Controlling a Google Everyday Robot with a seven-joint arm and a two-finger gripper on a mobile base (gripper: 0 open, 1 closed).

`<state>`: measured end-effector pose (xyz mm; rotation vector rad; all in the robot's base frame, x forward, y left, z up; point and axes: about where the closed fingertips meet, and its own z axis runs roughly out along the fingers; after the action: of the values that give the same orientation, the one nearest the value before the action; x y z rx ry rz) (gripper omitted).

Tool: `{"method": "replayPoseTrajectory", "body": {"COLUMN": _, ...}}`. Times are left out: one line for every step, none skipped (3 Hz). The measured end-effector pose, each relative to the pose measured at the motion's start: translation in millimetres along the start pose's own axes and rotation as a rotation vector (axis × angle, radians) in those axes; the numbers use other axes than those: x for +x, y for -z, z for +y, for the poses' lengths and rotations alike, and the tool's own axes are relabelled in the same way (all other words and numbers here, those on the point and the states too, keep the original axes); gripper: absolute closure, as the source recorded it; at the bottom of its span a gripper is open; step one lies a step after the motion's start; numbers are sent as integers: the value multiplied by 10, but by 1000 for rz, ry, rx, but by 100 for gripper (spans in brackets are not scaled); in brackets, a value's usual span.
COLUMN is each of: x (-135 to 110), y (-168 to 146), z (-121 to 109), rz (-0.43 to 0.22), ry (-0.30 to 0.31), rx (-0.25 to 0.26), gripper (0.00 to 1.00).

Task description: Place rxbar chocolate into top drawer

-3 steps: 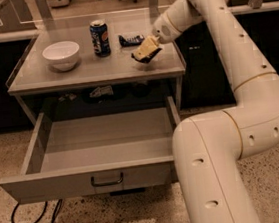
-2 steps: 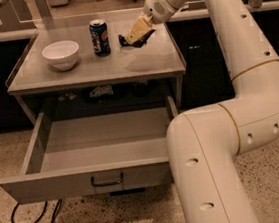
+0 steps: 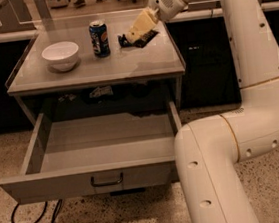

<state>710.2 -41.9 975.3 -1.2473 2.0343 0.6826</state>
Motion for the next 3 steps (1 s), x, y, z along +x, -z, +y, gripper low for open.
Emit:
{"method": "replayPoseTrajectory", "body": {"x": 837, "y": 193, "z": -152, "rz": -49, "ry": -222, "rx": -24, "gripper": 100}}
{"method": "replayPoseTrajectory", "body": {"x": 1185, "y": 331, "z": -211, "rz": -108, "ry": -324, "rx": -25, "gripper": 100}}
{"method": "replayPoseTrajectory", "body": {"x": 1185, "y": 330, "z": -211, "rz": -108, "ry": -324, "rx": -25, "gripper": 100}}
